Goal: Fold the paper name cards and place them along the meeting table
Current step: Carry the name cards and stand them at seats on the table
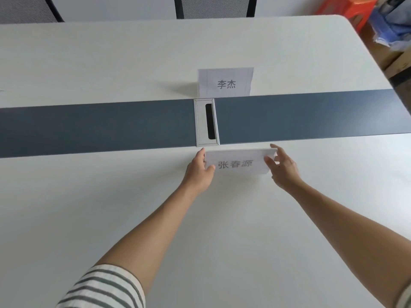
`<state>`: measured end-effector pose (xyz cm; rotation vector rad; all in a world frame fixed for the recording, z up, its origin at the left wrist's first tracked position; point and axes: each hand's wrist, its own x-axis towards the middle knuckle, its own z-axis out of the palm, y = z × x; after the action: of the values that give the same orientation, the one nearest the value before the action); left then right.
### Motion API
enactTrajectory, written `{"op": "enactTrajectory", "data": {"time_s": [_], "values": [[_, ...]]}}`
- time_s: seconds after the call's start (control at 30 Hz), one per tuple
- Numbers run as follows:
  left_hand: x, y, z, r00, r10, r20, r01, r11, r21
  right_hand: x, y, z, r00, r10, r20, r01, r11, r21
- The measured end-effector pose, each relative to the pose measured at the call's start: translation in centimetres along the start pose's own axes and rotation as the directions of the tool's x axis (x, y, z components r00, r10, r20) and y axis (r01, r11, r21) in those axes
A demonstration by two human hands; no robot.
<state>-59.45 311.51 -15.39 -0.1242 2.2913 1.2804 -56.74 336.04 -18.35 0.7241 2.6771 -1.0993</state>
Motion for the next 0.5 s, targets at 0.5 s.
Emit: {"op": "enactTrajectory", "data": {"time_s": [0.5], "values": [[4.7, 2.4, 1.5, 0.907, 0.42, 0.013, -0.299, 0.625, 0.721, -8.6, 9.5, 1.2, 0.999, -0.031, 0.045, 0.05, 0.837, -0.545]]}}
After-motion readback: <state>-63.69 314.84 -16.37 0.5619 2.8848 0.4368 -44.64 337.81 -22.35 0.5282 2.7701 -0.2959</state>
